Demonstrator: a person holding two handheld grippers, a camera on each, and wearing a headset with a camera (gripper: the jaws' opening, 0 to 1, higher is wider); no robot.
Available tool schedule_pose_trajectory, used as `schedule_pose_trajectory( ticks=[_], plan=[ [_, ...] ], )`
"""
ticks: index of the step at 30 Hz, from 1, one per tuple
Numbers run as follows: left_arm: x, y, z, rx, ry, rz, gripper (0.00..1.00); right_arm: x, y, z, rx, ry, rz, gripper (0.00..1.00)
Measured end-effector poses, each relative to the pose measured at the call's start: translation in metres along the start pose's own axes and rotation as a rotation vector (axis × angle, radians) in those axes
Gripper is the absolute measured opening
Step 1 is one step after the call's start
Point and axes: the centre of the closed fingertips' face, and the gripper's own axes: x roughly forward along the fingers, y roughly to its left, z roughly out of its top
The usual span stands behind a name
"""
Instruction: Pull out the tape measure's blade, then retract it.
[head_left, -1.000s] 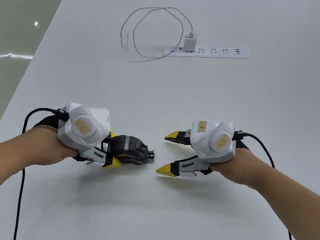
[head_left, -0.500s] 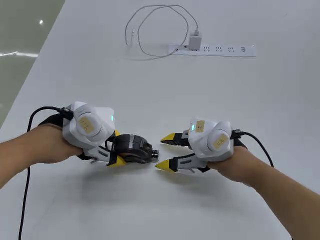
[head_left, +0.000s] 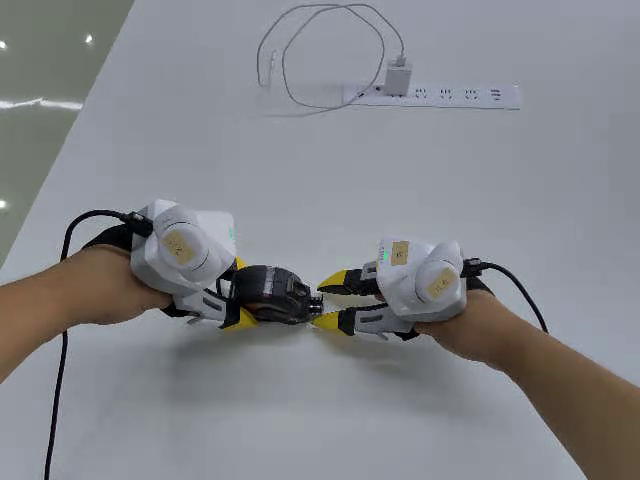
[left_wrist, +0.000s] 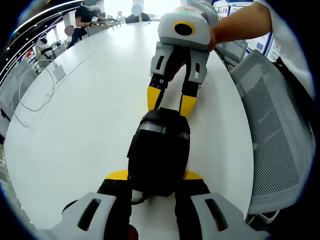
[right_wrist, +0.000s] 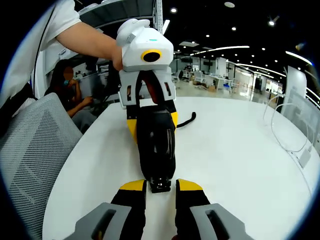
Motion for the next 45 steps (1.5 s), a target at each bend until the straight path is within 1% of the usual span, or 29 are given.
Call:
schedule_pose_trajectory(
  ticks=[15, 37, 45],
  plan=[
    [-0.0001, 0.0001, 0.0001, -0.001, -0.004, 0.001, 0.28, 0.0049, 0.0007, -0.0006, -0.012, 0.002, 0.008, 0.12],
    [-0.0006, 0.0007, -0.0006, 0.0, -0.001, 0.004, 0.28, 0.0063, -0.0001, -0.0012, 0.011, -0.008, 0.023, 0.11],
    [-0.0007, 0.0005, -0.0006, 0.004, -0.002, 0.004, 0.28, 0.0051, 0.0, -0.0016, -0.008, 0.005, 0.017, 0.09]
  ],
)
